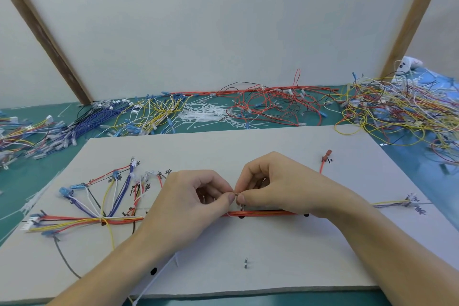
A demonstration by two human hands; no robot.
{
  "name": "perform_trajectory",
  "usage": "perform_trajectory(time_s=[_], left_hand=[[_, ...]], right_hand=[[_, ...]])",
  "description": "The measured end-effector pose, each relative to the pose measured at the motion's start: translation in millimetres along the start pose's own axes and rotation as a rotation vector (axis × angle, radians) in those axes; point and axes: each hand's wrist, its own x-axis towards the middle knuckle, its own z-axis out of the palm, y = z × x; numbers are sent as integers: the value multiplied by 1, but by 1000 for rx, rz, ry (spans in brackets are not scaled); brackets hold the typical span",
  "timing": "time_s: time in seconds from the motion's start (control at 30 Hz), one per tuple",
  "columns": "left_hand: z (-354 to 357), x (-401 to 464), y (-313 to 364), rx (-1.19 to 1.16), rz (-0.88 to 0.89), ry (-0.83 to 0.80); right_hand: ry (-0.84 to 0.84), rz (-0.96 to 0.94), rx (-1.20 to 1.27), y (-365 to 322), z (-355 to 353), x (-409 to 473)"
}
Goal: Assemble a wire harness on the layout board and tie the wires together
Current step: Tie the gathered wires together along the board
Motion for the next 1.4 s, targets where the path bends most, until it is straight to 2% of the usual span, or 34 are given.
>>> perform_trajectory(time_s=[0.4,1.4], left_hand=[[-1,0,-2,-32,-23,-50],[-1,0,0,3,-21,-67]], right_hand=[[32,2,16,0,1,1],[-8,-2,66,0,-2,-1]])
